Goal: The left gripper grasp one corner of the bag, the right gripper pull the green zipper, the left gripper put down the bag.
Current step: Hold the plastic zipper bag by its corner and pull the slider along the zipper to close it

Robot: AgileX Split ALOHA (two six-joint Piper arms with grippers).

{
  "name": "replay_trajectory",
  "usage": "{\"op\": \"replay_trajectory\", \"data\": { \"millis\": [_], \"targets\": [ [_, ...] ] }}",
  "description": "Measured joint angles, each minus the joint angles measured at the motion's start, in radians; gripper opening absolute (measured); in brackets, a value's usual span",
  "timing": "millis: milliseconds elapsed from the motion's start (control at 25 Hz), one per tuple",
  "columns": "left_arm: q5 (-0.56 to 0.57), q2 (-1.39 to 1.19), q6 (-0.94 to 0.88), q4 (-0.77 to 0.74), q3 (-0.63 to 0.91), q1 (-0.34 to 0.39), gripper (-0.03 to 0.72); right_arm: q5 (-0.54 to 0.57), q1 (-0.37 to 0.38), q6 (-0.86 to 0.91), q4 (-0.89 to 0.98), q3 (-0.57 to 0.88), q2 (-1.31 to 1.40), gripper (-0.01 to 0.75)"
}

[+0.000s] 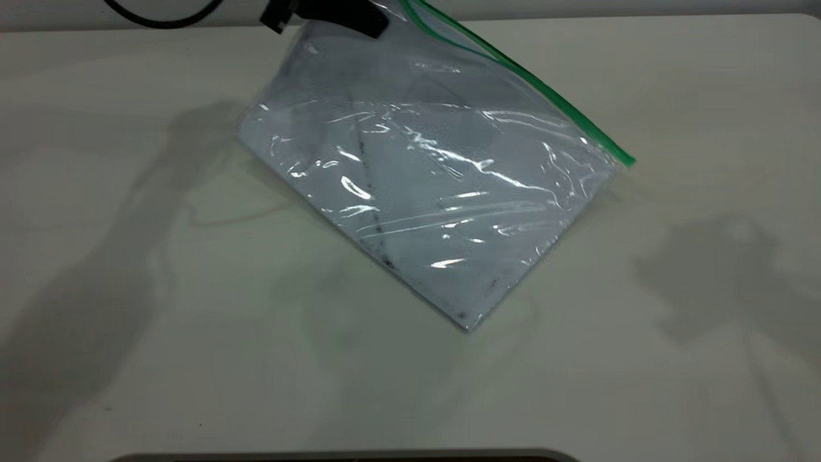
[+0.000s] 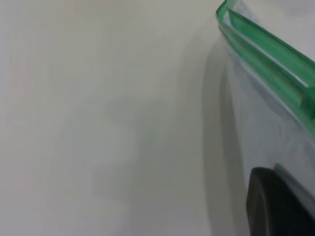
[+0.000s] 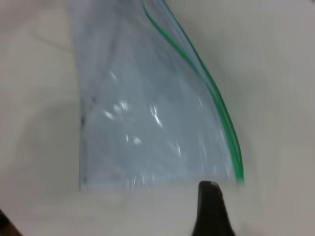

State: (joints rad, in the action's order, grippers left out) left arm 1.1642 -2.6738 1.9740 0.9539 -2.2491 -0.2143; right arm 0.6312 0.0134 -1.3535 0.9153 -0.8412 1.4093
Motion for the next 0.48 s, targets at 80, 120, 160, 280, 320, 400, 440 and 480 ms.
{"op": "replay_trajectory", "data": {
  "millis": [80, 120, 160, 280, 320, 400, 440, 480],
  "targets": [
    [0.0, 0.0, 0.003, -0.036, 0.0, -0.04, 0.053, -0.012, 0.0, -0.115, 0.117, 0.0, 0.042, 0.561],
    [0.0, 0.0, 0.004, -0.054, 0.0, -0.063, 0.053, -0.019, 0.0, -0.172, 0.165, 0.0, 0.064, 0.561],
    [0.0, 0.0, 0.004, -0.068, 0.0, -0.083, 0.053, -0.023, 0.0, -0.22, 0.222, 0.0, 0.085, 0.561],
    [0.003, 0.0, 0.025, -0.101, 0.0, -0.149, 0.053, -0.044, 0.0, -0.375, 0.356, 0.0, 0.144, 0.561],
    [0.003, 0.0, 0.036, -0.11, 0.0, -0.165, 0.053, -0.05, 0.0, -0.408, 0.393, 0.0, 0.161, 0.561],
    [0.003, 0.001, 0.043, -0.138, 0.0, -0.199, 0.053, -0.059, 0.0, -0.474, 0.447, 0.0, 0.205, 0.561],
    [0.003, 0.002, 0.046, -0.148, 0.0, -0.21, 0.053, -0.062, 0.0, -0.504, 0.472, -0.001, 0.226, 0.561],
    [0.003, 0.004, 0.046, -0.157, 0.0, -0.222, 0.053, -0.065, 0.0, -0.527, 0.497, -0.001, 0.243, 0.561]
  ]
}}
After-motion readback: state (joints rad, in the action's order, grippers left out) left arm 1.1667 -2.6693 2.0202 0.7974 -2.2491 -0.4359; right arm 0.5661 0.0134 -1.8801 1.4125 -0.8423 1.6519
